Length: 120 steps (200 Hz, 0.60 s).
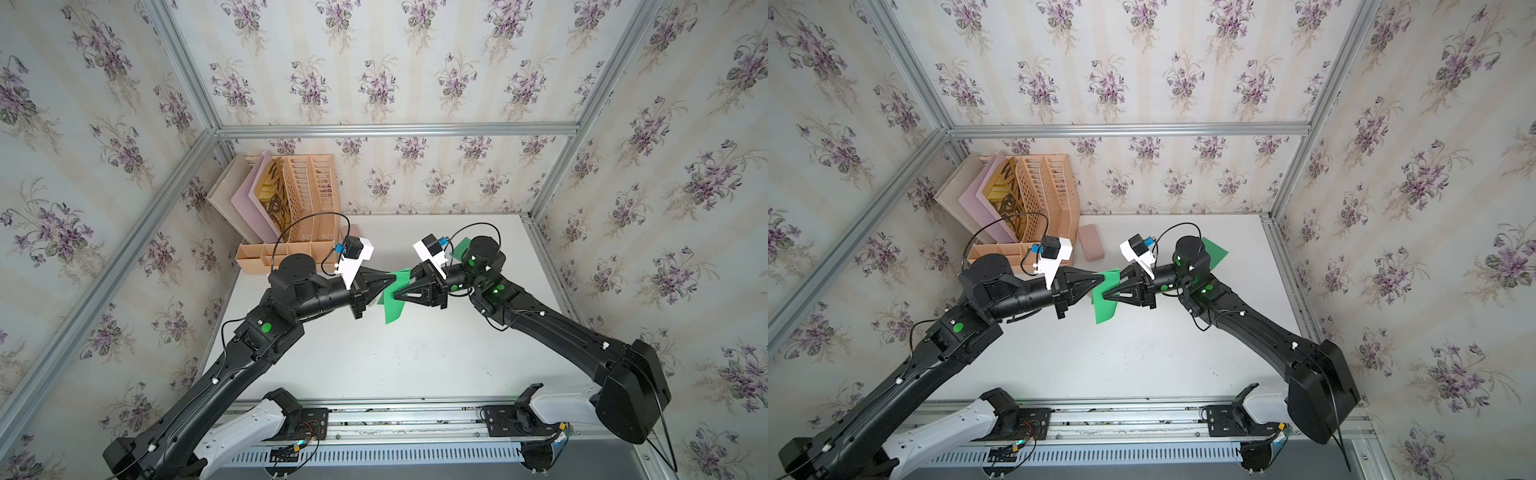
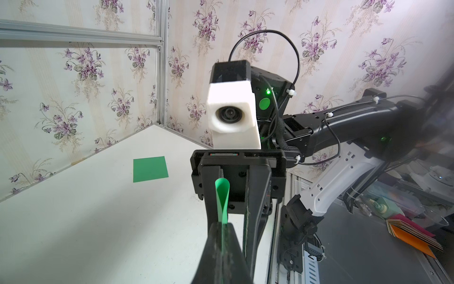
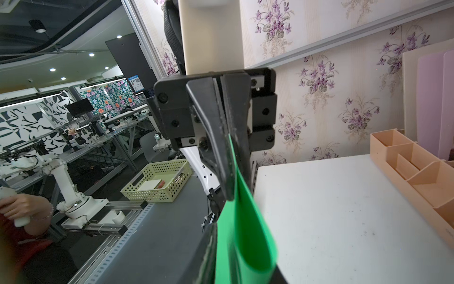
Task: Fold the square paper along the opposite sides
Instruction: Fold the paper, then smooth out the paper.
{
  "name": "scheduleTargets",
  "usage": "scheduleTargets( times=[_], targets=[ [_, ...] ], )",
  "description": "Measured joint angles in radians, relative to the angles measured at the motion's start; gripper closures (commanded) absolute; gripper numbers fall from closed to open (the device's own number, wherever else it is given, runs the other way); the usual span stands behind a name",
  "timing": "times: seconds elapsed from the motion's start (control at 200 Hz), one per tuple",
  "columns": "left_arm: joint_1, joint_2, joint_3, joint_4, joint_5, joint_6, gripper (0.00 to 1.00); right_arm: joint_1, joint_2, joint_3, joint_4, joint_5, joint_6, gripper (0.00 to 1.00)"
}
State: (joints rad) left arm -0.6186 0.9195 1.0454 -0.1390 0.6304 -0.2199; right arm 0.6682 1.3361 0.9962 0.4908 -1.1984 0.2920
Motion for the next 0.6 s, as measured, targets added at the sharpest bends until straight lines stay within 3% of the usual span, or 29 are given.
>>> scheduleTargets(
  times=[0.599],
  targets=[
    [0.000, -0.012, 0.000, -0.026, 0.042, 0.011, 1.00, -0.001, -0.021, 0.090, -0.189, 0.009, -0.163, 0.85]
  ],
)
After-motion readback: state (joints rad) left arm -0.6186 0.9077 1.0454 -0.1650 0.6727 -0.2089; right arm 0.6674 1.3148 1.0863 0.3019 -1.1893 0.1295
